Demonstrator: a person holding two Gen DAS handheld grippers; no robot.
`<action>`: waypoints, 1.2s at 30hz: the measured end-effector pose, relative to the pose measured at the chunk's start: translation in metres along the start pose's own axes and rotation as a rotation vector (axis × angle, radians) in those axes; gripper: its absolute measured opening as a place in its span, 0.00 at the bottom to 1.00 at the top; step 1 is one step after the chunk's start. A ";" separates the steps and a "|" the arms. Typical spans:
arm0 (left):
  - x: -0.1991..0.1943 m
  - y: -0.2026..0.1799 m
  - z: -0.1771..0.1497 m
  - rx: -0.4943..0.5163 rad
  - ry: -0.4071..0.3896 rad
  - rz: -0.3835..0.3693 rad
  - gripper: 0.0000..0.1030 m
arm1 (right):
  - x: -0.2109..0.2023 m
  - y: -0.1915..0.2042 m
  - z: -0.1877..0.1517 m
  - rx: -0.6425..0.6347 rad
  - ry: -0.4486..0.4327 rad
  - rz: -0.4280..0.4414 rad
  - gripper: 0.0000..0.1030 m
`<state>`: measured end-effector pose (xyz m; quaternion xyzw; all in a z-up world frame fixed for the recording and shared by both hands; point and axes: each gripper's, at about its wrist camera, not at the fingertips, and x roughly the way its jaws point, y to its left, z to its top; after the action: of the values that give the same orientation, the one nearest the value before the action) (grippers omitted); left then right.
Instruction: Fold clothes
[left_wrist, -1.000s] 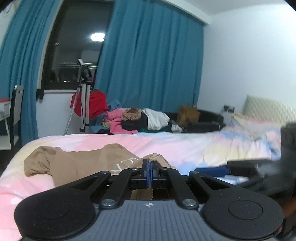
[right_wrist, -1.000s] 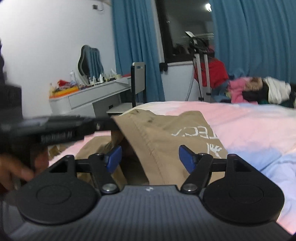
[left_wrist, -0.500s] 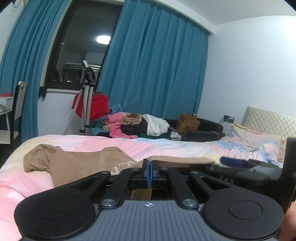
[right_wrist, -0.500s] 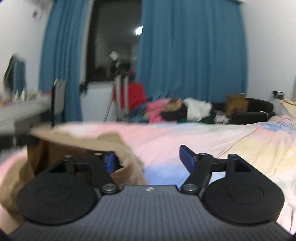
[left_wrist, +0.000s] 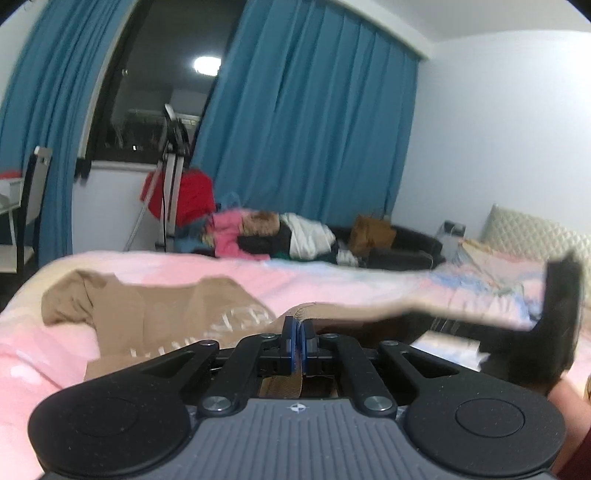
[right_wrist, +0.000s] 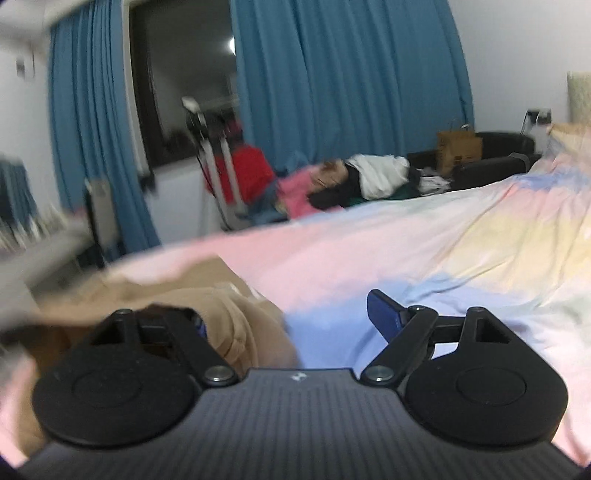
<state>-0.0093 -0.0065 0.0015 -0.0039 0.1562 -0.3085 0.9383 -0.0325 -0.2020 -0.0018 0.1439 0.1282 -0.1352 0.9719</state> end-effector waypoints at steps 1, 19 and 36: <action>0.002 -0.001 -0.002 0.008 0.011 0.004 0.05 | 0.000 -0.001 0.001 0.008 -0.004 0.013 0.79; 0.069 -0.025 -0.055 0.250 0.223 0.302 0.58 | 0.002 -0.003 0.002 0.034 -0.004 0.067 0.79; 0.021 0.079 0.005 -0.139 0.426 -0.432 0.14 | 0.029 -0.011 -0.006 0.038 0.131 0.036 0.79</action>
<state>0.0538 0.0452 -0.0078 -0.0364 0.3654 -0.4831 0.7948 -0.0103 -0.2168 -0.0181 0.1731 0.1864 -0.1102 0.9608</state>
